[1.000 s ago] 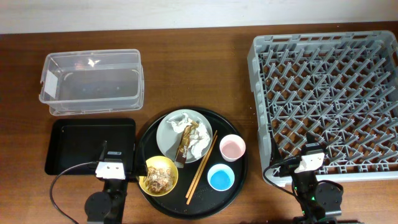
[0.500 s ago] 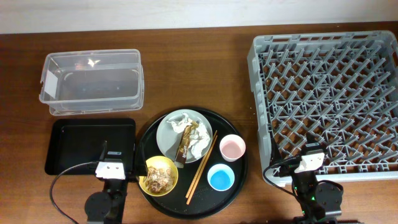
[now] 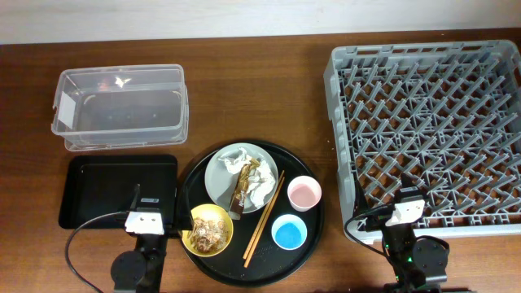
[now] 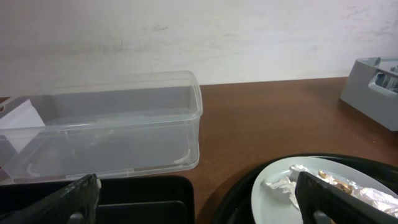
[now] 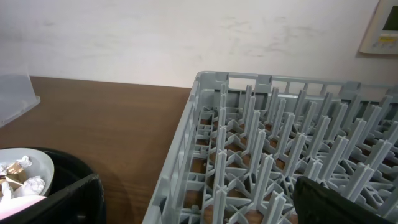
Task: Sort waste into correct bins and load items into the dishwasher rack
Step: 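Move the left gripper from rest toward the white plate, then grasp the gold wrapper with the left gripper and drop it in the clear bin, then grasp the white tissues with the left gripper and drop them in the clear bin, then grasp the yellow bowl with the left gripper and lift it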
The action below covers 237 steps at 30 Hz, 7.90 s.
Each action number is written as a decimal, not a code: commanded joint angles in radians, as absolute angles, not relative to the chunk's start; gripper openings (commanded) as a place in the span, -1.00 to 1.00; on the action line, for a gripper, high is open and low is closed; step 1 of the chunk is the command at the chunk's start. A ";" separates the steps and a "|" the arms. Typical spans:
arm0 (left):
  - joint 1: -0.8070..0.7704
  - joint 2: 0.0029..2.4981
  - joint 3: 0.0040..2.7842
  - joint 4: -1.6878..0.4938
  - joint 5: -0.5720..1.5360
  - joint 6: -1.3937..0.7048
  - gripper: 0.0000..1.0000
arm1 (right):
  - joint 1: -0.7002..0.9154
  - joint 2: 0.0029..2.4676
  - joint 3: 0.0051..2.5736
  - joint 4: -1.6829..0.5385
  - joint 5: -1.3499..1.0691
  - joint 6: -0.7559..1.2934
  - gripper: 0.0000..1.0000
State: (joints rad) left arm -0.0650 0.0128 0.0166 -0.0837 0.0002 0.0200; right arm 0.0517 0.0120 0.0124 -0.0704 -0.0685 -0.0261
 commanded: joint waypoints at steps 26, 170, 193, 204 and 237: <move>-0.062 0.886 0.905 -0.849 0.186 -0.010 0.99 | 0.044 0.859 0.914 -0.884 -0.071 0.083 0.97; -0.197 1.473 1.286 -0.715 -0.112 -0.011 -1.00 | 0.044 0.970 1.006 -1.011 -0.067 0.083 0.97; -0.086 1.552 1.277 -0.940 0.221 -0.012 0.27 | 0.044 0.978 1.006 -1.011 -0.067 0.083 0.97; -0.425 1.555 1.160 -1.104 0.220 -0.223 0.24 | 0.044 0.978 1.006 -1.011 -0.067 0.083 0.97; -0.424 1.409 1.140 -1.027 0.058 -0.345 -0.99 | 0.044 0.978 1.006 -1.015 -0.067 0.083 0.97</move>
